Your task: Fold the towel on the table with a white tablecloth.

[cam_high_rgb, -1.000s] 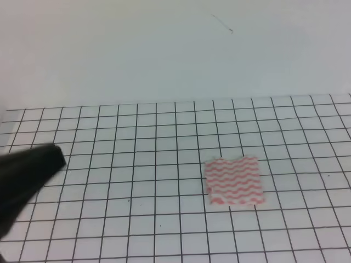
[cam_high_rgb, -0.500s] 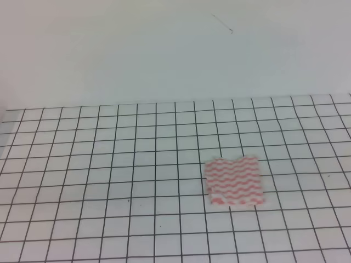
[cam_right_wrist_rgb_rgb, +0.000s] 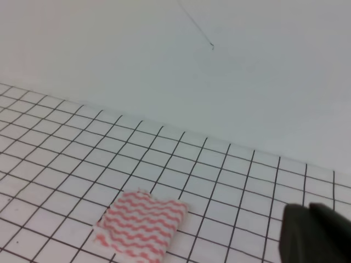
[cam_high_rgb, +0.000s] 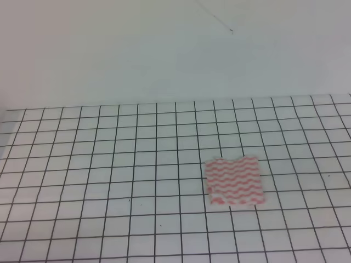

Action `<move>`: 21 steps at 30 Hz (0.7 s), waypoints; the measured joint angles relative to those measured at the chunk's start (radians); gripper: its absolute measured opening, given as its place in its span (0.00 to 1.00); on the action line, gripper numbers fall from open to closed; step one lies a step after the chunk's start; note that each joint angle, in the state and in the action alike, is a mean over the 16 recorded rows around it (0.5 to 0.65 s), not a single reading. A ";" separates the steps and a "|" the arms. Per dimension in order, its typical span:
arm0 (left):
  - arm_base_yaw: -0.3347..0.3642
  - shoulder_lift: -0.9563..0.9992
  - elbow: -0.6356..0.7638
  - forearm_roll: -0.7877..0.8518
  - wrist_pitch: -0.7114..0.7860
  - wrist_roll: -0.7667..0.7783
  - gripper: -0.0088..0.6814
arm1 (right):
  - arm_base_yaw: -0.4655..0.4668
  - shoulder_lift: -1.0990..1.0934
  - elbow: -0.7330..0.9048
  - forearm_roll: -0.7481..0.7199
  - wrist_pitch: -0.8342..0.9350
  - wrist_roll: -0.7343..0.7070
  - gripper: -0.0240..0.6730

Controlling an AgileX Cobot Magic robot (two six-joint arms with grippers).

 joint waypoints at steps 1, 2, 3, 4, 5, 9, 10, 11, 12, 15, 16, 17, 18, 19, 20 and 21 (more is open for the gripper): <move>0.001 -0.006 0.009 -0.004 0.011 -0.003 0.01 | 0.000 0.000 0.000 0.000 0.000 0.000 0.03; 0.001 -0.011 0.016 -0.009 0.023 -0.006 0.01 | 0.000 0.000 0.000 0.000 0.000 0.000 0.03; 0.002 -0.014 0.022 -0.013 0.032 -0.008 0.01 | 0.000 0.000 0.000 0.000 0.000 0.000 0.03; 0.002 -0.017 0.027 -0.018 0.041 -0.010 0.01 | 0.000 0.000 0.000 0.000 0.000 0.000 0.03; 0.003 -0.018 0.030 -0.022 0.049 -0.011 0.01 | 0.000 0.000 0.000 0.000 0.000 0.000 0.03; 0.005 -0.019 0.036 -0.037 0.070 -0.016 0.01 | 0.000 0.000 0.000 0.000 0.000 0.000 0.03; 0.005 -0.019 0.037 -0.039 0.071 -0.017 0.01 | 0.000 0.000 0.000 0.000 0.000 0.000 0.03; 0.005 -0.018 0.037 -0.039 0.072 -0.018 0.01 | 0.000 0.000 0.000 0.000 0.000 0.000 0.03; 0.005 -0.018 0.037 -0.039 0.071 -0.019 0.01 | 0.000 0.000 0.000 0.000 0.000 0.000 0.03; 0.005 -0.018 0.037 -0.039 0.071 -0.019 0.01 | 0.000 0.000 0.000 0.000 0.000 0.000 0.03; 0.005 -0.017 0.037 -0.039 0.071 -0.019 0.01 | 0.000 0.000 0.000 0.000 0.000 0.000 0.03; 0.005 -0.017 0.037 -0.039 0.071 -0.019 0.01 | 0.000 0.000 0.000 0.000 0.000 0.000 0.03; 0.005 -0.017 0.038 -0.038 0.071 -0.019 0.01 | 0.000 0.000 0.000 0.000 0.000 0.000 0.03; 0.005 -0.017 0.038 -0.038 0.071 -0.019 0.01 | 0.000 0.000 0.000 0.000 0.000 0.000 0.03; 0.005 -0.017 0.038 -0.038 0.072 -0.019 0.01 | 0.000 0.000 0.000 0.000 0.000 0.000 0.03; 0.005 -0.017 0.038 -0.038 0.071 -0.019 0.01 | 0.000 0.000 0.000 0.000 0.000 0.000 0.03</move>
